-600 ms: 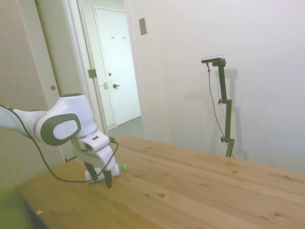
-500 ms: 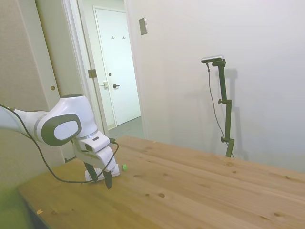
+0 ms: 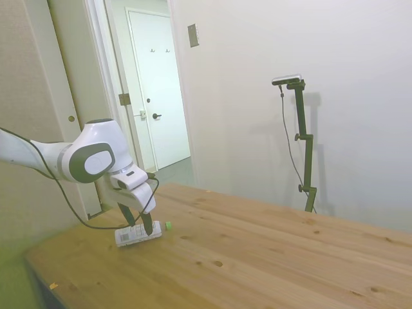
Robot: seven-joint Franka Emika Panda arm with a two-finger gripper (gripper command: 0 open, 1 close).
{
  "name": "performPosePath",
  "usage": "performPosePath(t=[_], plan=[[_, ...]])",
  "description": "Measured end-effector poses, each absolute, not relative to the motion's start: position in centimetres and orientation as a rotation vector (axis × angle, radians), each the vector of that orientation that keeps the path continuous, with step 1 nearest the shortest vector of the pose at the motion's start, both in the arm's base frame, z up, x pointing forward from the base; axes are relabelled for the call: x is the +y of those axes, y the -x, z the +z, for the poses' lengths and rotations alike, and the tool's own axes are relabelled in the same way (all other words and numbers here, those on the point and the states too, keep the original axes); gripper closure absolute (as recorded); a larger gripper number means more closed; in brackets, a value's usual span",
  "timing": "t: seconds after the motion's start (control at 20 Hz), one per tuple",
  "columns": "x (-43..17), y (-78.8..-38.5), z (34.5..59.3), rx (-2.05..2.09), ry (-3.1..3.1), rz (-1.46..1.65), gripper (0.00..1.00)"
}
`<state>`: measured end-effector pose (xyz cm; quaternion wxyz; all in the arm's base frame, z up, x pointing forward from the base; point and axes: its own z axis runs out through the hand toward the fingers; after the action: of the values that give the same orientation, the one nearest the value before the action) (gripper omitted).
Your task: Stand the water bottle
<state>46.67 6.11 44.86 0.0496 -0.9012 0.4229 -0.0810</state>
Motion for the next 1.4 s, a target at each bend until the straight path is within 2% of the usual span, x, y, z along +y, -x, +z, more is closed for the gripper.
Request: performPosePath(t=[0.25,0.4,1.4], plan=[[8.1,-50.9,46.1,1.396,2.642,-0.25,0.0],[8.8,-52.9,45.9,1.492,2.576,-0.24,0.0],[9.2,-60.1,39.4,1.741,2.486,-0.208,0.0]])
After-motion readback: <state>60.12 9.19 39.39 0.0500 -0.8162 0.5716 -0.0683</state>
